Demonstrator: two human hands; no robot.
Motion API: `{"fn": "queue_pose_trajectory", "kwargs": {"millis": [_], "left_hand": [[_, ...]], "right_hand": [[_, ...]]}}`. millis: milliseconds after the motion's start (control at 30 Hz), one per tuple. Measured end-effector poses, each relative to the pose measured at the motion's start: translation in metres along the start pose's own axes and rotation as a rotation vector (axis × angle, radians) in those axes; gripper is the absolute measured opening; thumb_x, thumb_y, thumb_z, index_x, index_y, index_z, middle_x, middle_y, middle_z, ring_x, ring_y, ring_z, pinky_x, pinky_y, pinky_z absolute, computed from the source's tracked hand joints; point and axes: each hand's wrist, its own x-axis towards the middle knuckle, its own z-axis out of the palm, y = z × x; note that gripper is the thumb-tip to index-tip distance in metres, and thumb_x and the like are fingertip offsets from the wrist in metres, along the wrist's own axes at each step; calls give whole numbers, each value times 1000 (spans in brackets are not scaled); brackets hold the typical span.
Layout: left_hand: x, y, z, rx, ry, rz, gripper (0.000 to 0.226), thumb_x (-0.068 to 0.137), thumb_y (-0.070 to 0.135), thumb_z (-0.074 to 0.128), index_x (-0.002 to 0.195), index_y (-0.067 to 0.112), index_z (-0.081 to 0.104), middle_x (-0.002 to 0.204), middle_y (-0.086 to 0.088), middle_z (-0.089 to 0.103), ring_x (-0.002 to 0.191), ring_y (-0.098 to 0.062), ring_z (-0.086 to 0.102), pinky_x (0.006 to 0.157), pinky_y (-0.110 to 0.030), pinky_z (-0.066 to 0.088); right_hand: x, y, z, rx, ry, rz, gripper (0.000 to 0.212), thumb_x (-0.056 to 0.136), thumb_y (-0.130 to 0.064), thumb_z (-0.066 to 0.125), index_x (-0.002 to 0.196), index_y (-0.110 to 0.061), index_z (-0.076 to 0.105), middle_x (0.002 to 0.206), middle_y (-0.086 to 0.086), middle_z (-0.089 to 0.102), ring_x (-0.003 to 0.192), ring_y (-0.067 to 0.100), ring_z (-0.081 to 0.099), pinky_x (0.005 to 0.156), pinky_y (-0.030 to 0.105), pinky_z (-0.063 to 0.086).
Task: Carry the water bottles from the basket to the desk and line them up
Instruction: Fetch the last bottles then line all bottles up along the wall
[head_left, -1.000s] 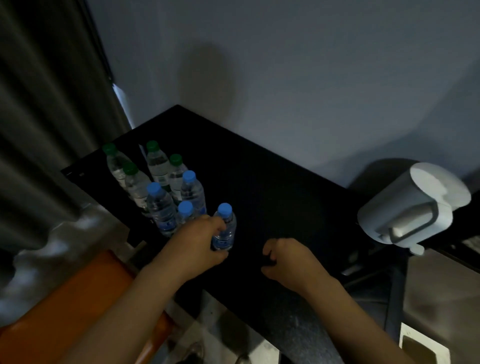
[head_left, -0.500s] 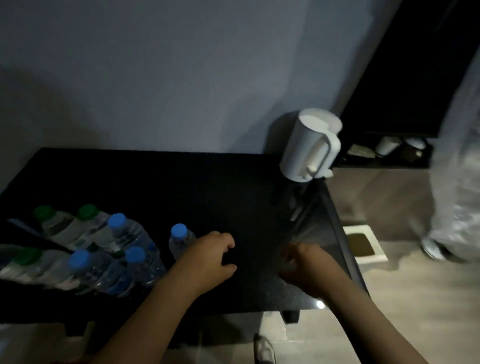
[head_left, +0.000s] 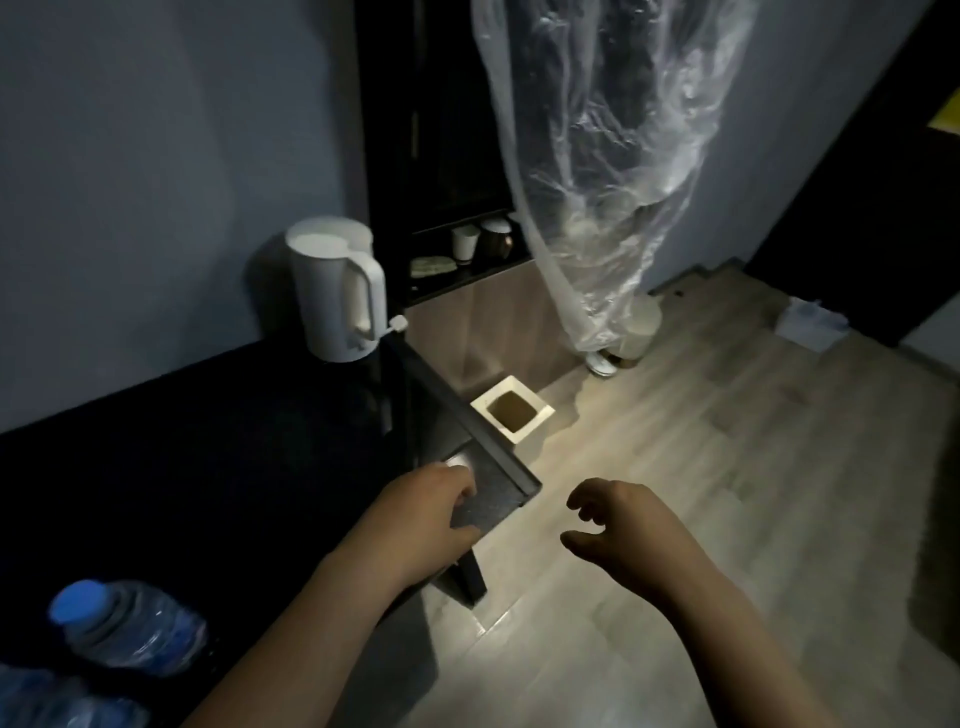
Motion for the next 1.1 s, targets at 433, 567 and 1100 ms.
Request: {"fn": "queue_pose_trajectory", "kwargs": {"millis": [433, 567, 1100], "left_hand": [[64, 164, 73, 113, -146, 290, 32, 82, 37, 63, 112, 29, 55, 107, 12, 56, 90, -6, 56, 83, -25, 50], [74, 210, 96, 130, -165, 363, 33, 83, 37, 62, 114, 30, 55, 108, 13, 57, 93, -6, 56, 81, -22, 48], [164, 368, 151, 83, -228, 616, 30, 81, 38, 63, 110, 32, 56, 105, 16, 56, 95, -3, 55, 83, -23, 47]], "right_hand": [[-89, 154, -60, 198, 258, 332, 33, 79, -34, 69, 110, -27, 62, 94, -14, 59, 89, 5, 58, 77, 23, 49], [-110, 193, -77, 239, 324, 382, 33, 78, -34, 70, 110, -27, 62, 93, -14, 59, 87, 5, 59, 77, 24, 51], [-129, 319, -144, 262, 514, 542, 36, 84, -36, 67, 118, -27, 61, 105, -10, 63, 91, 2, 56, 71, 12, 39]]}}
